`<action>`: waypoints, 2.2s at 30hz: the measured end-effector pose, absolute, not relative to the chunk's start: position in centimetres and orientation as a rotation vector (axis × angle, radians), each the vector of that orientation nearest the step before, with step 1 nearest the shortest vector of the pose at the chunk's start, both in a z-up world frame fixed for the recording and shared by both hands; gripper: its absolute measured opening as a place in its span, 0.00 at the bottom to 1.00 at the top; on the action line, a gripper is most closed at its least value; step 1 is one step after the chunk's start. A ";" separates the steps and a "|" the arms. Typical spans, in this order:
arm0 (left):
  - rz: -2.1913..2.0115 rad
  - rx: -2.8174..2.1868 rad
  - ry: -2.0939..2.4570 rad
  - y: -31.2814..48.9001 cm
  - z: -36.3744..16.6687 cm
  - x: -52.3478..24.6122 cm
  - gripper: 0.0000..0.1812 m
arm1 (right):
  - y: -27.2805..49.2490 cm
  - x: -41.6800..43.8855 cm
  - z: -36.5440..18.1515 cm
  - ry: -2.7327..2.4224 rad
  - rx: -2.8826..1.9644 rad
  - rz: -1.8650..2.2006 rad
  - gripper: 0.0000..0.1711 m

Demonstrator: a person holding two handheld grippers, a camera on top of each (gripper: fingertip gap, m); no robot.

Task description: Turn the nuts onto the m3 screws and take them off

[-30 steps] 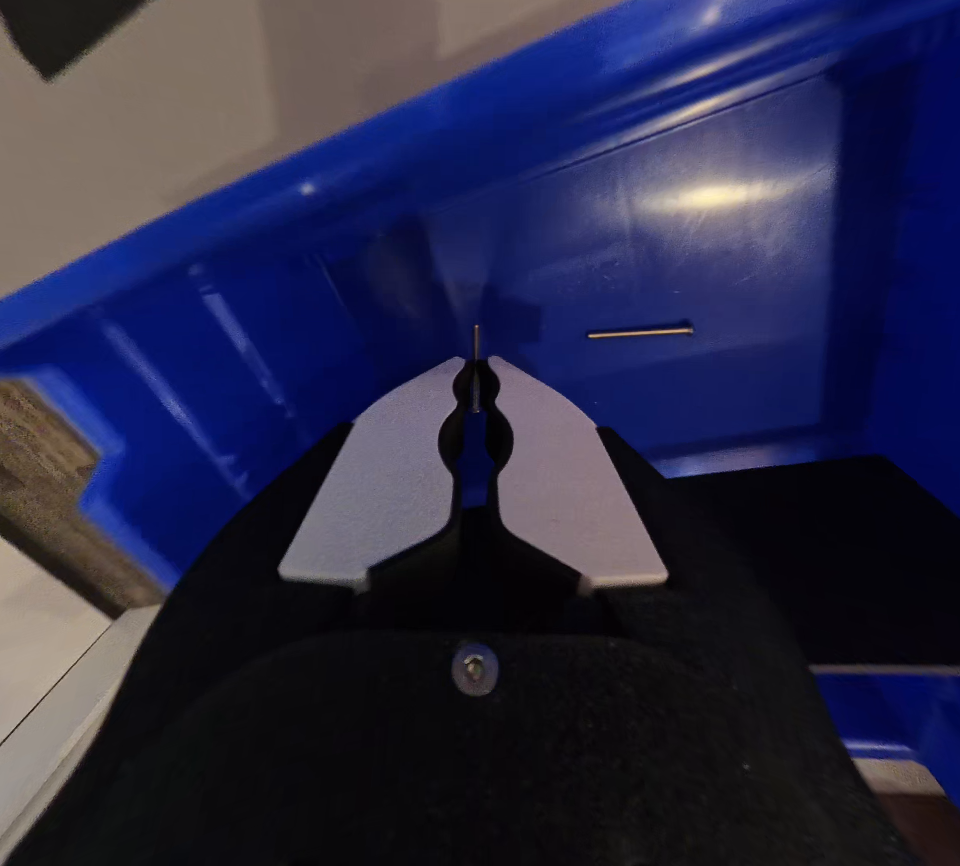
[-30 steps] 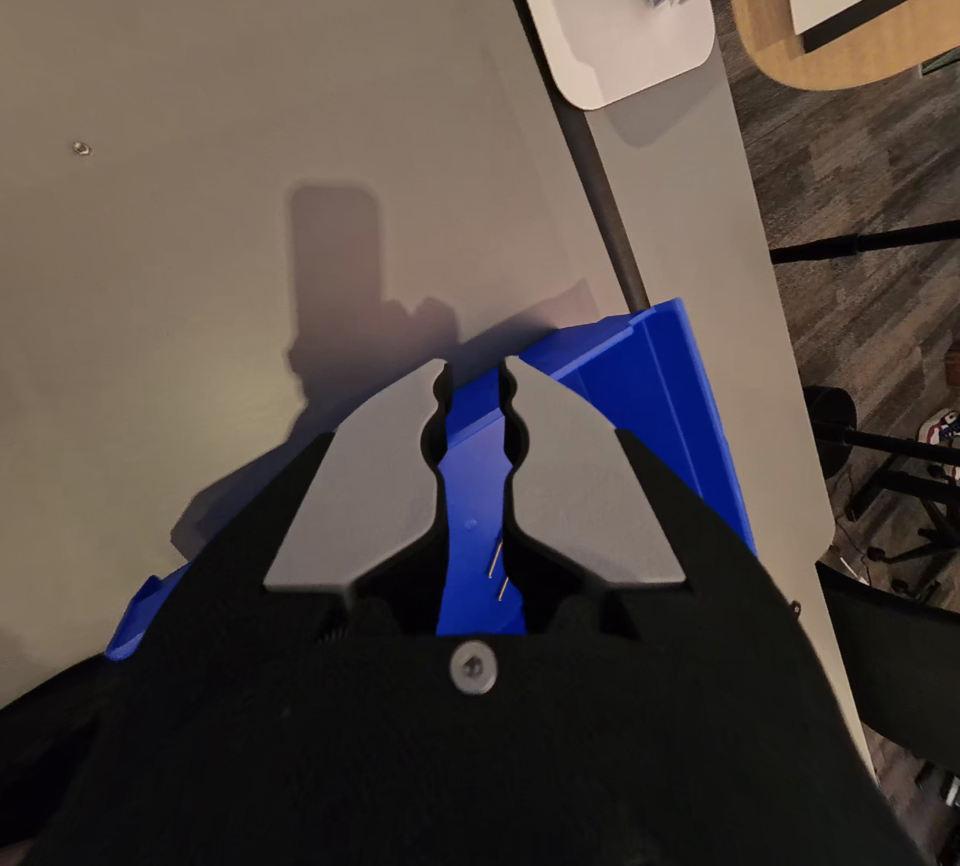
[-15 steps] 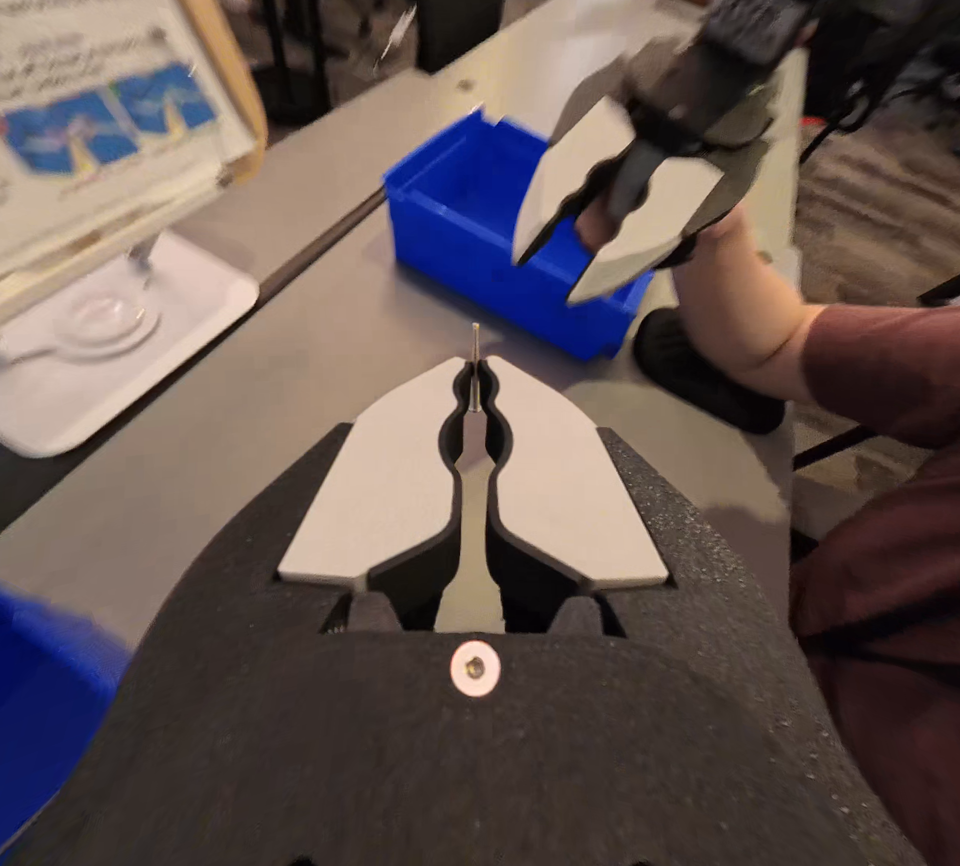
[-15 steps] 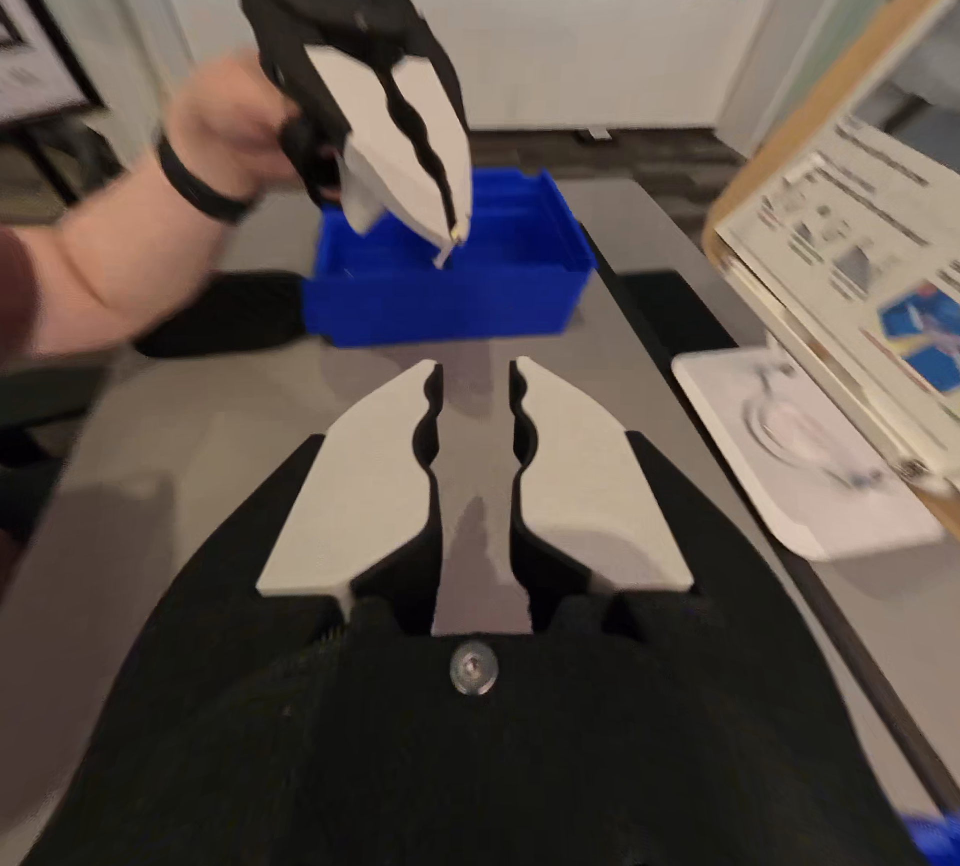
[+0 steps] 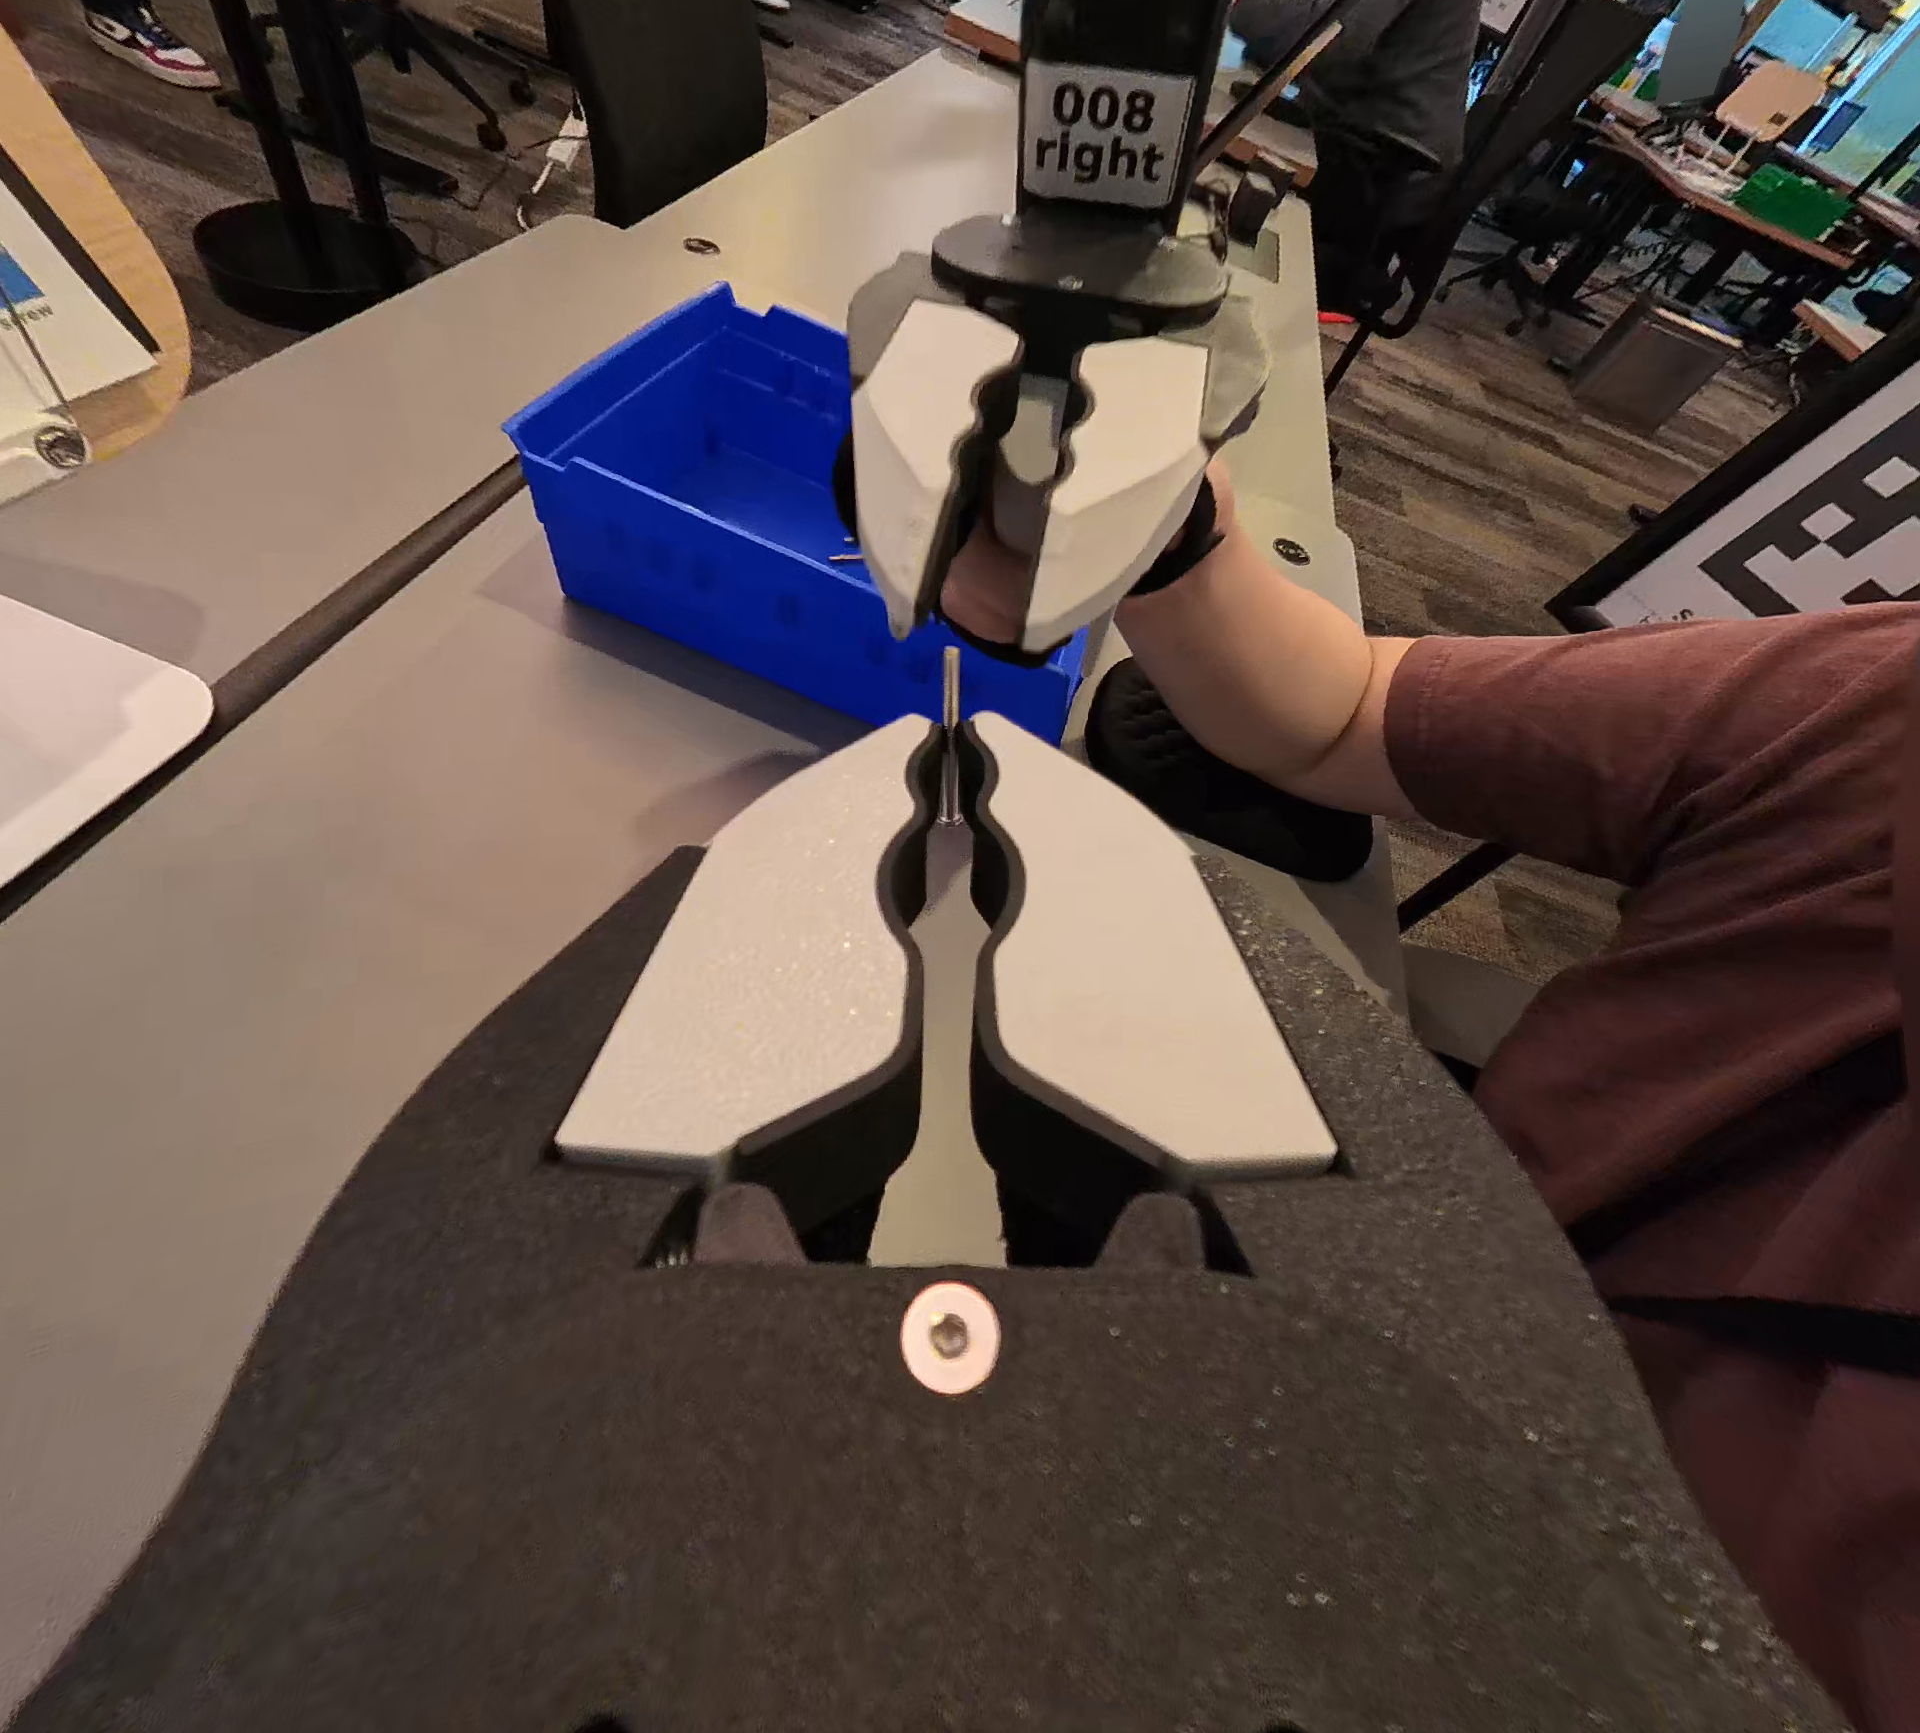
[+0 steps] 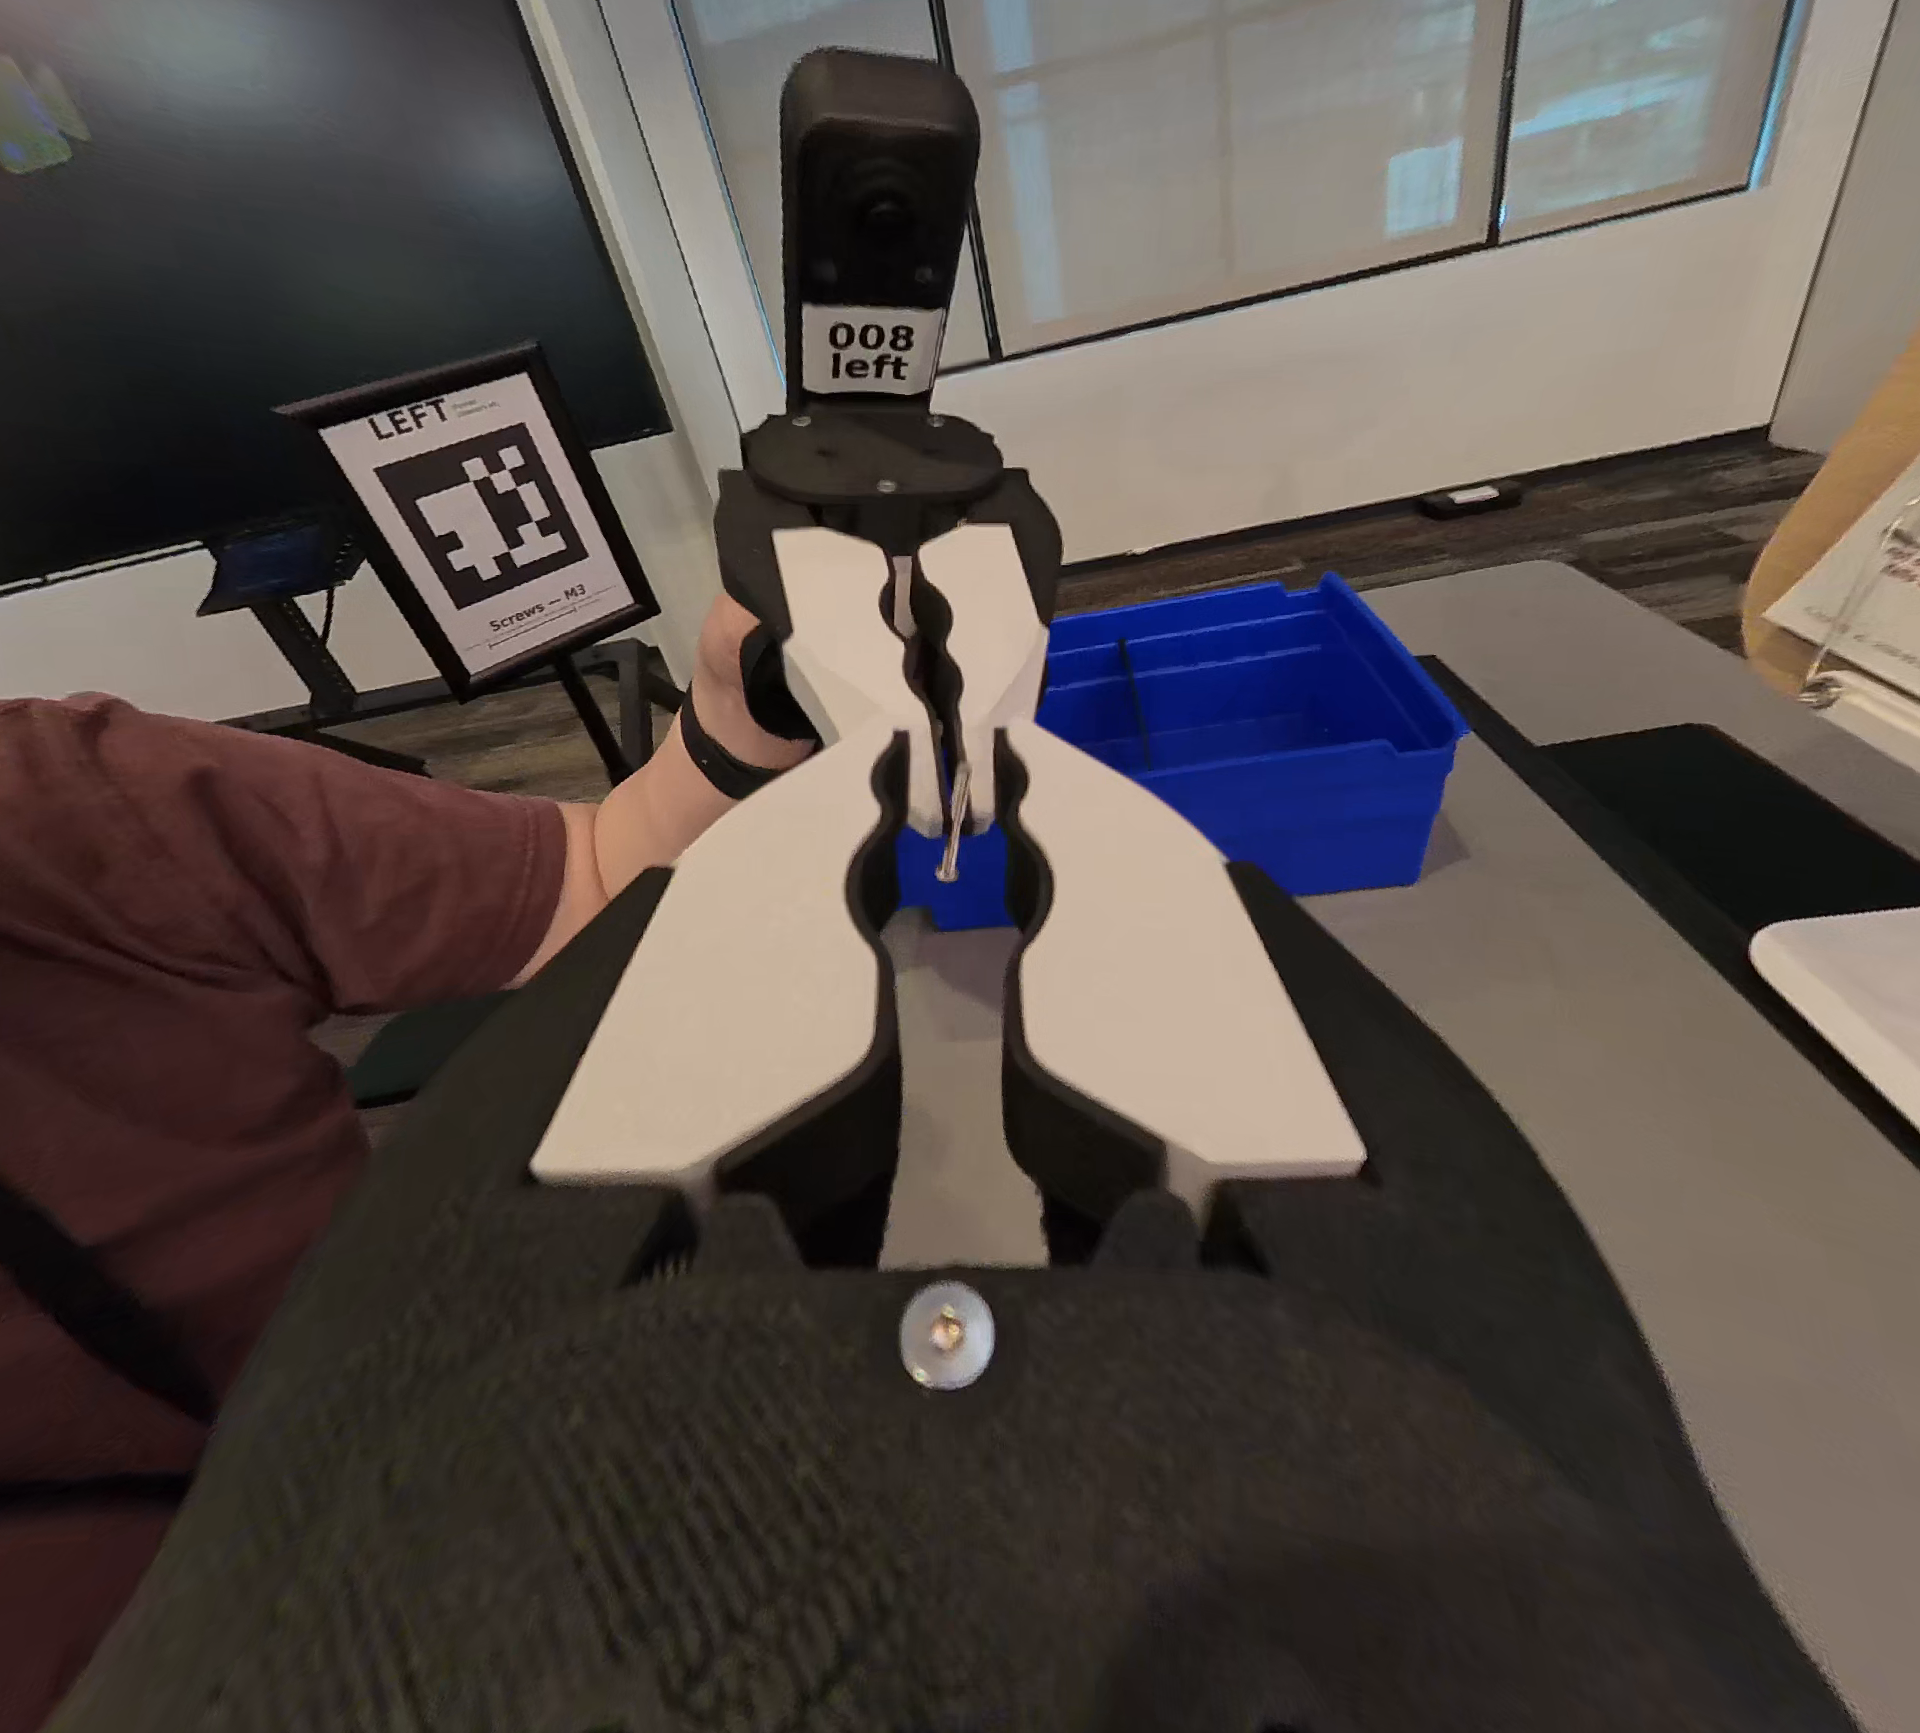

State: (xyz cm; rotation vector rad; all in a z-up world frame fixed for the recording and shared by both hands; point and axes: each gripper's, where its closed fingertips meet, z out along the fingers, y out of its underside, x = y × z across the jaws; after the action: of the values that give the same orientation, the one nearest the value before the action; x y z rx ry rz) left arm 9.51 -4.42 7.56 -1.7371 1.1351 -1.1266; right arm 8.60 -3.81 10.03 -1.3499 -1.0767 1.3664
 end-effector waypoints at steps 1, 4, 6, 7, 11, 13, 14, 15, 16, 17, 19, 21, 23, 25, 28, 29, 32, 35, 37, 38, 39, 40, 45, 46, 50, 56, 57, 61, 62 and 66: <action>-1.132 -1.731 1.132 -4.4 7.7 9.4 0.01 | -3.8 8.5 9.7 -1.084 -1.363 1.363 0.09; -1.151 -1.717 1.135 -4.7 8.0 9.4 0.01 | -3.8 8.1 9.3 -1.084 -1.371 1.388 0.09; -1.167 -1.712 1.157 -5.1 7.8 9.6 0.01 | -4.1 7.9 9.1 -1.098 -1.368 1.429 0.08; -1.151 -1.711 1.161 -5.0 7.7 9.6 0.01 | -4.4 7.8 9.1 -1.106 -1.353 1.456 0.03; -1.161 -1.689 1.160 -5.1 8.0 9.6 0.02 | -4.6 8.0 9.3 -1.097 -1.349 1.518 0.01; -1.195 -1.683 1.157 -5.2 8.1 9.7 0.04 | -4.5 8.0 9.4 -1.081 -1.352 1.534 0.01; -1.215 -1.688 1.156 -5.3 8.0 9.7 0.05 | -4.4 8.0 9.4 -1.071 -1.348 1.544 0.01; -1.231 -1.693 1.150 -5.2 7.9 9.8 0.07 | -4.3 8.0 9.5 -1.056 -1.344 1.558 0.01; -1.244 -1.697 1.147 -5.2 7.8 9.9 0.07 | -4.2 8.0 9.6 -1.038 -1.339 1.571 0.01; -1.247 -1.704 1.149 -5.1 7.5 10.0 0.06 | -4.1 8.0 9.6 -1.027 -1.337 1.585 0.01; -1.244 -1.714 1.150 -4.9 6.9 10.3 0.04 | -4.0 8.0 9.5 -1.015 -1.341 1.615 0.01; -1.282 -1.707 1.142 -4.9 6.7 10.6 0.01 | -3.9 8.0 9.4 -1.007 -1.349 1.621 0.01; -1.329 -1.710 1.114 -4.7 6.7 10.8 0.01 | -3.6 8.2 9.3 -1.009 -1.358 1.603 0.01; -1.381 -1.703 1.090 -4.7 6.8 10.9 0.01 | -3.5 8.4 9.4 -1.005 -1.359 1.591 0.01; -1.407 -1.709 1.089 -4.7 6.6 10.9 0.01 | -3.3 8.5 9.5 -0.991 -1.362 1.599 0.01; -1.404 -1.714 1.092 -4.7 6.5 10.9 0.01 | -3.3 8.5 9.4 -0.993 -1.366 1.598 0.01; -1.378 -1.735 1.117 -4.7 6.0 10.9 0.01 | -3.3 8.3 9.1 -1.010 -1.380 1.588 0.01; -1.391 -1.741 1.124 -4.7 6.0 10.9 0.01 | -3.3 8.2 9.0 -1.014 -1.378 1.593 0.02; -1.398 -1.734 1.116 -4.5 6.1 10.7 0.01 | -3.2 8.2 9.0 -1.012 -1.371 1.581 0.02; -1.394 -1.728 1.103 -4.3 6.2 10.6 0.01 | -3.0 8.2 9.1 -1.007 -1.366 1.557 0.03; -1.390 -1.728 1.096 -4.1 6.3 10.3 0.01 | -2.7 8.3 9.1 -1.008 -1.368 1.519 0.08; -1.381 -1.734 1.091 -3.9 6.5 9.8 0.01 | -2.4 8.5 9.0 -1.014 -1.379 1.463 0.13; -1.117 -1.744 0.982 -1.6 8.8 4.6 0.01 | -0.8 9.0 4.3 -1.204 -1.605 1.062 0.08; -1.063 -1.749 0.963 -1.3 9.3 3.3 0.01 | -0.8 8.9 2.1 -1.276 -1.715 0.986 0.08; -0.884 -1.784 0.878 -0.6 10.7 -1.2 0.01 | -0.9 8.1 -5.6 -1.497 -1.984 0.664 0.06; -0.826 -1.817 0.813 -0.7 11.3 -4.6 0.01 | -1.3 8.2 -11.8 -1.646 -2.188 0.395 0.05; -0.834 -1.816 0.809 -0.8 11.4 -4.7 0.01 | -1.4 8.1 -12.4 -1.634 -2.230 0.407 0.05; -0.840 -1.820 0.810 -0.8 11.4 -4.6 0.01 | -1.4 8.3 -14.6 -1.581 -2.410 0.399 0.06; -0.831 -1.825 0.815 -0.7 11.3 -4.6 0.01 | -1.4 8.4 -15.0 -1.569 -2.451 0.374 0.07; -0.834 -1.837 0.843 -0.8 10.9 -3.9 0.01 | -1.2 8.8 -16.0 -1.553 -2.514 0.258 0.10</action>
State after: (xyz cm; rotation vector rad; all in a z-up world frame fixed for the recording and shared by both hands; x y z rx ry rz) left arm -3.95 -0.82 10.91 -1.8373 0.8433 -0.8341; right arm 8.85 -1.17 -15.97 -2.5142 -1.5533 0.2579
